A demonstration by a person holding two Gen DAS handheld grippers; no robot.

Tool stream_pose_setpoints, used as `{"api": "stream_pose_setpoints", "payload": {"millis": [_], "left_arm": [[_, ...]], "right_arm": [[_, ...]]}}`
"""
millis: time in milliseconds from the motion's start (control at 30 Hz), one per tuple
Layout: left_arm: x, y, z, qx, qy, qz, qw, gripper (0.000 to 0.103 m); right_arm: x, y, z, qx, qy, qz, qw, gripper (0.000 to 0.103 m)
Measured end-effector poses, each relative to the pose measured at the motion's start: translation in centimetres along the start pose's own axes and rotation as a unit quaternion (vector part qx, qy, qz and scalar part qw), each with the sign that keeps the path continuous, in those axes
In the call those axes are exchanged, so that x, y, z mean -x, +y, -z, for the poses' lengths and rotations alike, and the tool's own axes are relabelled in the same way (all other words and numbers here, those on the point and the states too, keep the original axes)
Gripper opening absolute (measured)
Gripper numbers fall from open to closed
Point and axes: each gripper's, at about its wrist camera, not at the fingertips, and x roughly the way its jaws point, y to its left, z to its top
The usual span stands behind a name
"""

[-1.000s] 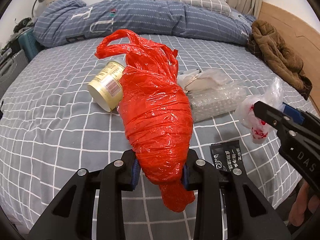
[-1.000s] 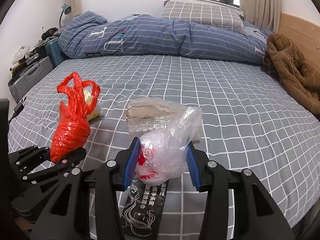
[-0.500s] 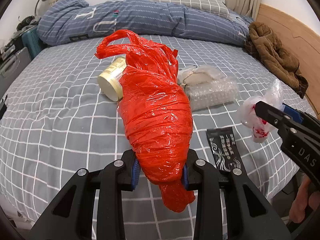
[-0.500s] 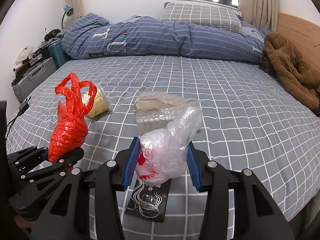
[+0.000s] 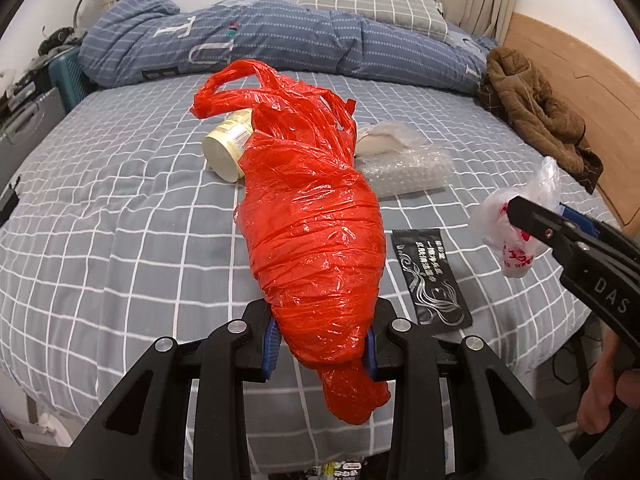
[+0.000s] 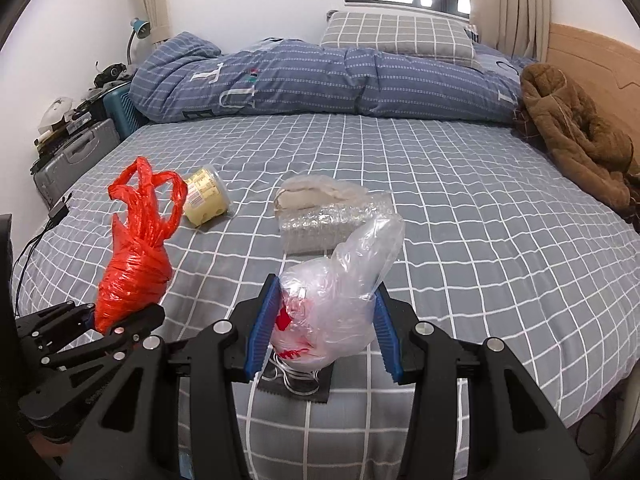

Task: Collect trash
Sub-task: 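Lift the red and white bags off the bed and carry them over the bin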

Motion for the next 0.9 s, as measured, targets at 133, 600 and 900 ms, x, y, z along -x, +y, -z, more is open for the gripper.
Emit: {"api": "stream_pose_setpoints", "payload": {"millis": [133, 600, 900], "left_arm": [[1.7, 0.1, 1.1, 0.008, -0.007, 0.007, 0.9999, 0.031], [4.7, -1.3, 6.0, 0.002, 0.004, 0.003, 1.0000, 0.031], [6.6, -1.9, 9.7, -0.003, 0.019, -0.001, 0.9998, 0.031]], "right_arm": [[1.3, 0.2, 1.0, -0.001, 0.000, -0.003, 1.000, 0.043], [5.6, 1.7, 5.6, 0.006, 0.005, -0.009, 1.000, 0.044], [7.7, 1.9, 9.7, -0.008, 0.032, -0.021, 0.999, 0.044]]}}
